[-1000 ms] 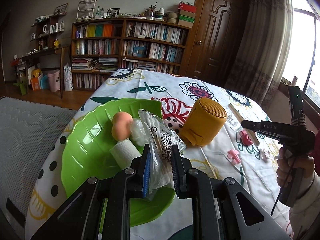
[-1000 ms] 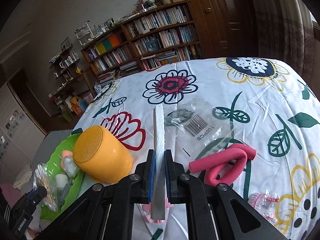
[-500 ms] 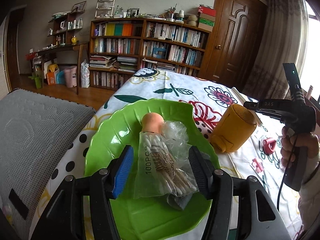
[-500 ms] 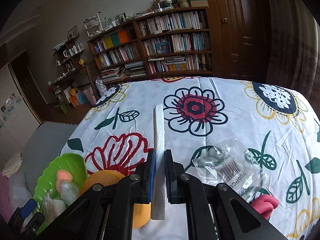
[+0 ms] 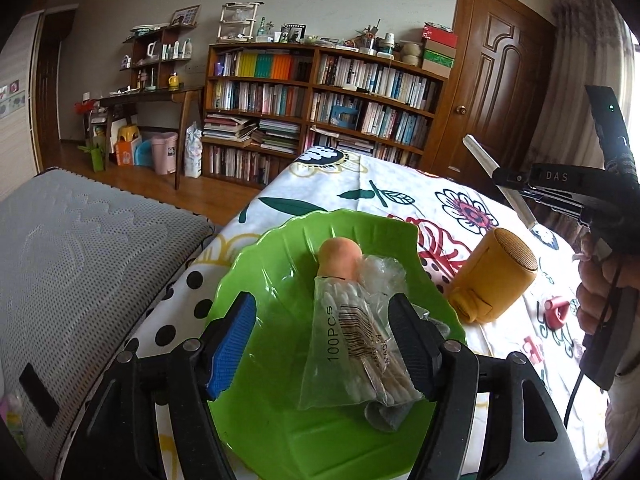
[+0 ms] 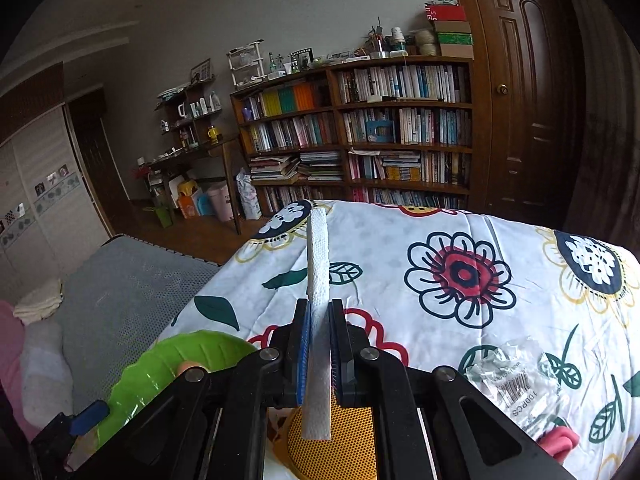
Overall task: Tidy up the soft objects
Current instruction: 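Open the left tool over the plate while right lowers the white strip in and opens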
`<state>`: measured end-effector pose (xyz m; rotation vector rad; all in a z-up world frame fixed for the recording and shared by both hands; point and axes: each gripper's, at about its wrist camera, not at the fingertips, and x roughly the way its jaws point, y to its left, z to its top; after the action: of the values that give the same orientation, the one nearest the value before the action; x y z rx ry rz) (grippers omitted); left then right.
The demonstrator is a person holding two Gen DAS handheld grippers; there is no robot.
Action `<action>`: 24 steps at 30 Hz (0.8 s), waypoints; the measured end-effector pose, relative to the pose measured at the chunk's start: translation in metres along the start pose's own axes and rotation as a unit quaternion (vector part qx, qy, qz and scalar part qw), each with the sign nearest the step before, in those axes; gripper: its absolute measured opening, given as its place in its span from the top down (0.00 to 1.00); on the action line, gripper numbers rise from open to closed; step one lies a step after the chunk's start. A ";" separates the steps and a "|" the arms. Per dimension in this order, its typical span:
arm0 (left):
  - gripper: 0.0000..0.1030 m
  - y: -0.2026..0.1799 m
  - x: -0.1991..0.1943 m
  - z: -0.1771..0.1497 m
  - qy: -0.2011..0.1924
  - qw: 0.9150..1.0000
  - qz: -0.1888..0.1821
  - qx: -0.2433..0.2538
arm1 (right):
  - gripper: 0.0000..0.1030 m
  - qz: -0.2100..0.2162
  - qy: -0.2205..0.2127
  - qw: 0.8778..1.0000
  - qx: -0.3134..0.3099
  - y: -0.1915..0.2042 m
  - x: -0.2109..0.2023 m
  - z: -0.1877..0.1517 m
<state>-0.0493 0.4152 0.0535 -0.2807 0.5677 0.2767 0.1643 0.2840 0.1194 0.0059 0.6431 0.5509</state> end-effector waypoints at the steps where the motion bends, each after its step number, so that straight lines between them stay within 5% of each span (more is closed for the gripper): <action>1: 0.32 0.000 0.000 0.000 0.001 1.000 0.001 -0.001 | 0.91 0.007 0.001 1.000 -0.004 0.006 0.000 -0.001; 11: 0.32 0.006 -0.002 0.002 -0.003 1.000 0.007 -0.011 | 0.91 0.070 0.042 0.996 -0.032 0.062 0.007 -0.033; 24: 0.32 0.013 -0.004 0.005 -0.007 1.000 0.015 -0.025 | 0.90 0.086 0.113 0.990 -0.018 0.079 0.041 -0.077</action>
<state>-0.0544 0.4281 0.0570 -0.3180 0.5530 0.3215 0.1086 0.3590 0.0476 -0.0350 0.8592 0.7361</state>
